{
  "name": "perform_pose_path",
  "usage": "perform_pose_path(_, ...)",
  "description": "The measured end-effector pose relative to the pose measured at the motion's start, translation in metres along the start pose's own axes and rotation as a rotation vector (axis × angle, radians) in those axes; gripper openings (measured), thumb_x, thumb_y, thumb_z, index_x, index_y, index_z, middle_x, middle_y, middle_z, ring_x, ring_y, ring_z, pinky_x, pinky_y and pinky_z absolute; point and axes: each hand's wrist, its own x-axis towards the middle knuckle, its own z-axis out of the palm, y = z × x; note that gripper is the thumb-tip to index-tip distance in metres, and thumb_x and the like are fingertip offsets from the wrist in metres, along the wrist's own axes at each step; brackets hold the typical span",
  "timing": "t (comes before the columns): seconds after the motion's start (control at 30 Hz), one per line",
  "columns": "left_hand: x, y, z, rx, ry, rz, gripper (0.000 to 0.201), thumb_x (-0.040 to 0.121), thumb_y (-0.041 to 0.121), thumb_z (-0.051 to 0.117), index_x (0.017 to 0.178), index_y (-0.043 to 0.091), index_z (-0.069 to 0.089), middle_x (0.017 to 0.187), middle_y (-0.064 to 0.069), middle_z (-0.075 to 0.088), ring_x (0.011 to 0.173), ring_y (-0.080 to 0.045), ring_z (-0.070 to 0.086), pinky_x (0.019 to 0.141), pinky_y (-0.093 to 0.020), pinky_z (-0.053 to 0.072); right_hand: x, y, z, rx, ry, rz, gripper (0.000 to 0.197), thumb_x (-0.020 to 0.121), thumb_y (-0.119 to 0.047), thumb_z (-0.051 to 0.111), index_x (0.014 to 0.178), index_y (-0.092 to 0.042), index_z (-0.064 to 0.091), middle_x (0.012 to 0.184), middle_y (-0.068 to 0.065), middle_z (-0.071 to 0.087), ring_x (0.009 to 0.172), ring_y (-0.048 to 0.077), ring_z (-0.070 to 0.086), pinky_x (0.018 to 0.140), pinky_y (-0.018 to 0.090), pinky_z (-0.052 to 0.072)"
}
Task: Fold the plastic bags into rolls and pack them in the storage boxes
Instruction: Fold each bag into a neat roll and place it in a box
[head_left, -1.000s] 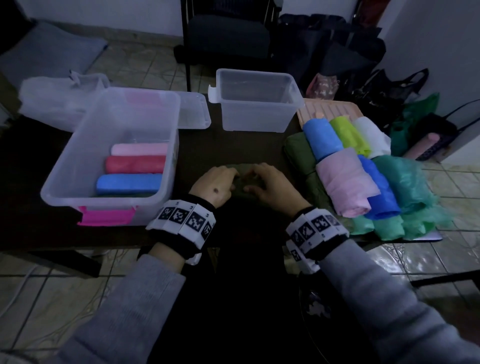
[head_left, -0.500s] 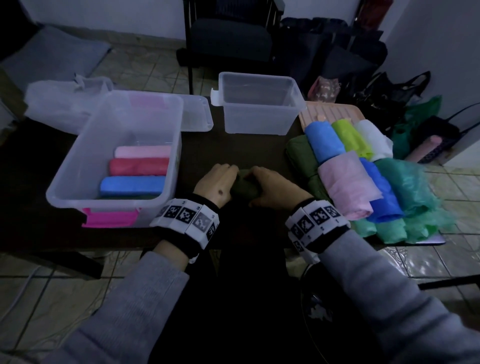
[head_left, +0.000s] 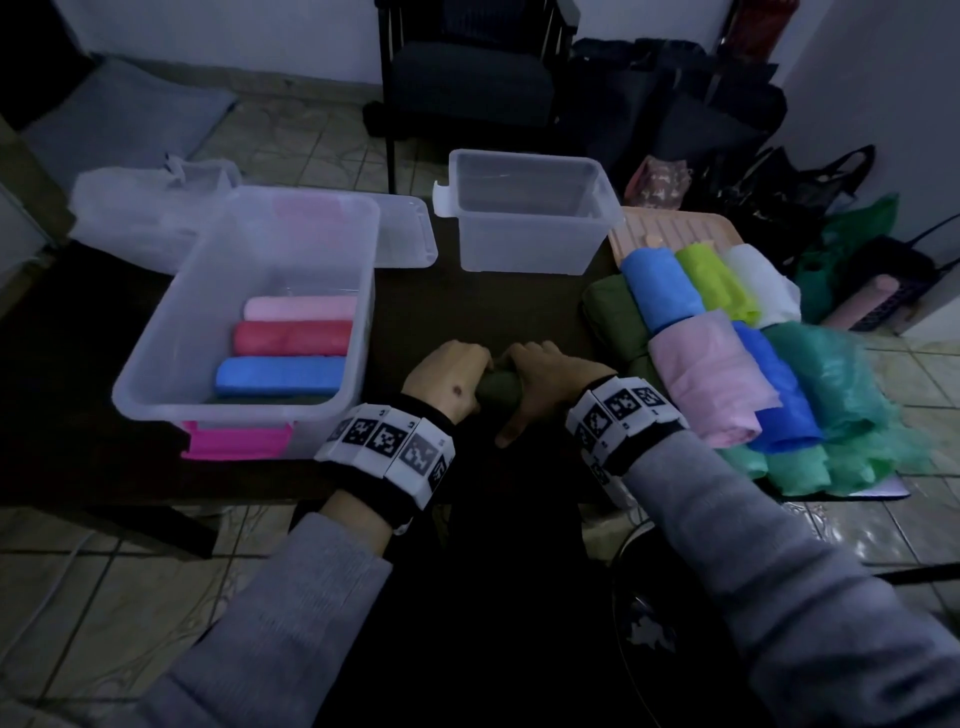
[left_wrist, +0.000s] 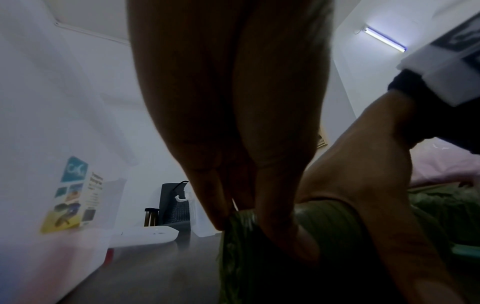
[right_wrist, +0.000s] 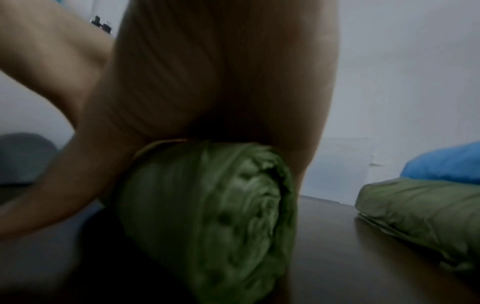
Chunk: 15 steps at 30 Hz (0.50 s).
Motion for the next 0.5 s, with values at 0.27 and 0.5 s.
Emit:
perform_pose_path(0.27, 0.001, 0.004, -0.003, -0.019, -0.017, -0.036, 0.035, 0.088, 0.002, 0.056, 0.122, 0.008, 0.058, 0.119, -0.015, 0.058, 0.107, -0.030, 0.058, 0.092, -0.037, 0.047, -0.020, -0.004, 0.021, -0.027, 0.151, -0.102, 0.073, 0.081, -0.049, 0.065, 0.136, -0.011, 0.035, 0.132, 0.011, 0.044, 0.120, 0.028, 0.044, 0.100, 0.042, 0.040)
perform_pose_path(0.5, 0.001, 0.010, -0.013, -0.031, -0.065, -0.082, 0.035, 0.087, 0.003, 0.058, 0.122, 0.010, 0.057, 0.126, -0.013, 0.053, 0.112, -0.028, 0.055, 0.092, -0.036, 0.046, -0.030, -0.009, 0.038, -0.091, 0.288, -0.106, 0.070, 0.090, -0.044, 0.055, 0.142, -0.007, 0.026, 0.135, 0.013, 0.040, 0.123, 0.030, 0.041, 0.096, 0.040, 0.037)
